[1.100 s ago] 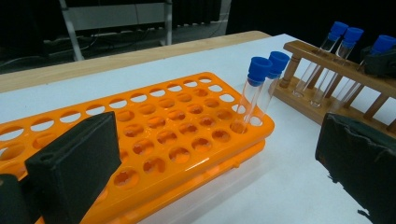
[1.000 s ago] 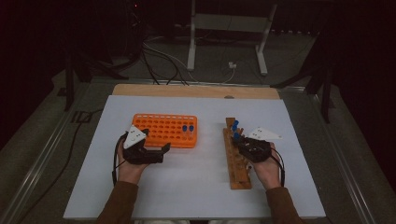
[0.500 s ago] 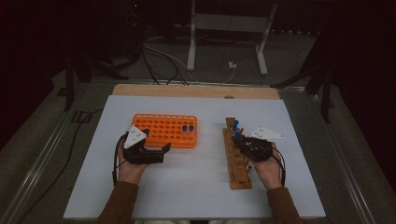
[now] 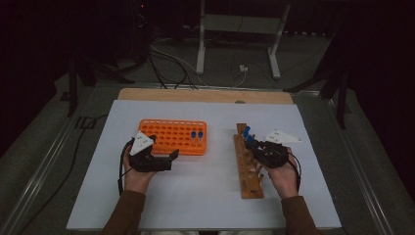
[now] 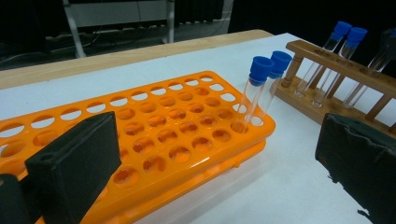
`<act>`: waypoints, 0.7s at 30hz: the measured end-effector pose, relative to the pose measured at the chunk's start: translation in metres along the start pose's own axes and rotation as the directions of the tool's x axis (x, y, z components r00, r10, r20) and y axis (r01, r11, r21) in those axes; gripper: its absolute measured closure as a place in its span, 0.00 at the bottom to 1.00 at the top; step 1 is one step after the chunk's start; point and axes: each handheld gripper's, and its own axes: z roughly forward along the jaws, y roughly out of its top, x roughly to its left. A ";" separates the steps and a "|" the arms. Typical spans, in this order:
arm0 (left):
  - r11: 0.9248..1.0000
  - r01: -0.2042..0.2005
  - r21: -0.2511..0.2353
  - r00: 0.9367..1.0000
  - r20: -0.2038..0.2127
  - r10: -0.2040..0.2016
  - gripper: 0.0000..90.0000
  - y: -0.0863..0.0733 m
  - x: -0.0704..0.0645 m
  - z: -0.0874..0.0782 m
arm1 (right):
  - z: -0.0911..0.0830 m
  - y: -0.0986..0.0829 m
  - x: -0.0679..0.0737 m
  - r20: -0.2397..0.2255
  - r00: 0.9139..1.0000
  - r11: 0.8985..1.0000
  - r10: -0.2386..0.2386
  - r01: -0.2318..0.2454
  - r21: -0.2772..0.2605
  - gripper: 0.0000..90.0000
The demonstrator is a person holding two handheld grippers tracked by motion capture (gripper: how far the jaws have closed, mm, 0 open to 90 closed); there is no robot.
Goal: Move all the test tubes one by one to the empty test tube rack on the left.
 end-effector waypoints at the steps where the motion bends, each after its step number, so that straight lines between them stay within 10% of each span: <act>1: 1.000 0.001 0.003 1.000 -0.004 -0.001 0.01 0.000 0.000 0.000 | 0.000 0.001 0.000 -0.001 1.000 1.000 0.001 -0.001 0.000 0.85; 21: 1.000 -0.027 0.015 0.999 0.041 0.026 0.01 0.006 -0.007 0.003 | -0.017 0.022 -0.001 -0.001 1.000 0.999 0.005 -0.005 -0.051 0.85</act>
